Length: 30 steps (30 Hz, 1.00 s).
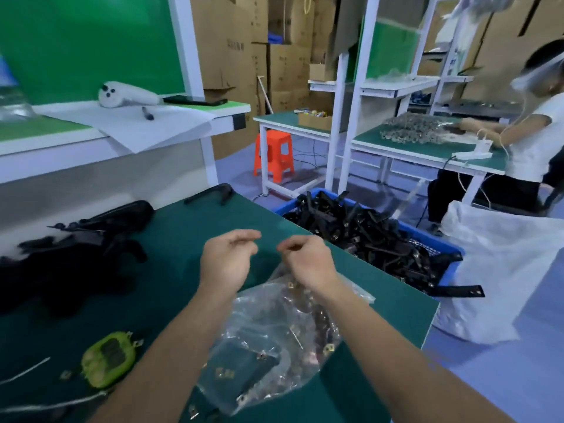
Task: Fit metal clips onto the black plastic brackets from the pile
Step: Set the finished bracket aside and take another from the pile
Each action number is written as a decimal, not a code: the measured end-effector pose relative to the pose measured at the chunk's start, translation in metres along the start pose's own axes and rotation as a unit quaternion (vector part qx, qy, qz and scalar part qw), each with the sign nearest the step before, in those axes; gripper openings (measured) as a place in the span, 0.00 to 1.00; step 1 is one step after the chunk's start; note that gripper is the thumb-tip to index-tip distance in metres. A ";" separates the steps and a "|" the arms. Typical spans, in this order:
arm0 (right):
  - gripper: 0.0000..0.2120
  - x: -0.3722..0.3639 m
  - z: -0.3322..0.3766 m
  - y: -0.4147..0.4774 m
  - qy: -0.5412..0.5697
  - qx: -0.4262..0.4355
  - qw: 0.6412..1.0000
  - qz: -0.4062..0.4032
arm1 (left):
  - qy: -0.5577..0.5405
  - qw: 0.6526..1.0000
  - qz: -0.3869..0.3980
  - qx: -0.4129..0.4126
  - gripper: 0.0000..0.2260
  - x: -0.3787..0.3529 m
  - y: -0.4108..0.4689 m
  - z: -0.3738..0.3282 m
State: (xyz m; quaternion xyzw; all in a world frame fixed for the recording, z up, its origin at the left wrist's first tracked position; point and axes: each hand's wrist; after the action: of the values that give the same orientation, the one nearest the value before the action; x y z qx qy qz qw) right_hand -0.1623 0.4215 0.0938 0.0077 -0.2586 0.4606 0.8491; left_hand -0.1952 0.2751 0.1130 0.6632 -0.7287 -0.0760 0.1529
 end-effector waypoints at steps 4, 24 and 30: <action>0.12 -0.049 0.019 -0.059 -0.087 0.099 0.988 0.077 | 0.089 0.994 -0.061 -0.031 0.18 0.086 -0.035 0.020; 0.16 -0.239 0.004 -0.199 -0.241 0.207 0.912 0.259 | 0.416 0.909 -0.029 -0.019 0.10 0.310 -0.221 0.087; 0.19 -0.309 0.063 -0.202 -0.281 0.237 0.881 0.298 | 0.446 0.893 -0.051 -0.004 0.06 0.311 -0.221 0.089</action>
State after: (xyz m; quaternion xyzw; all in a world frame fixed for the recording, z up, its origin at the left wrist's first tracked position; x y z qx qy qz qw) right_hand -0.1671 0.0487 0.0561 0.2604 -0.3595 0.7182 0.5359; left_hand -0.0380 -0.0653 -0.0021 0.6627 -0.5489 0.2179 0.4604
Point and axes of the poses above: each hand's wrist, its own y-axis towards the middle knuckle, its own x-axis out of the back of the hand, z = x × y, and after that the axes turned 15 degrees about -x, right-handed
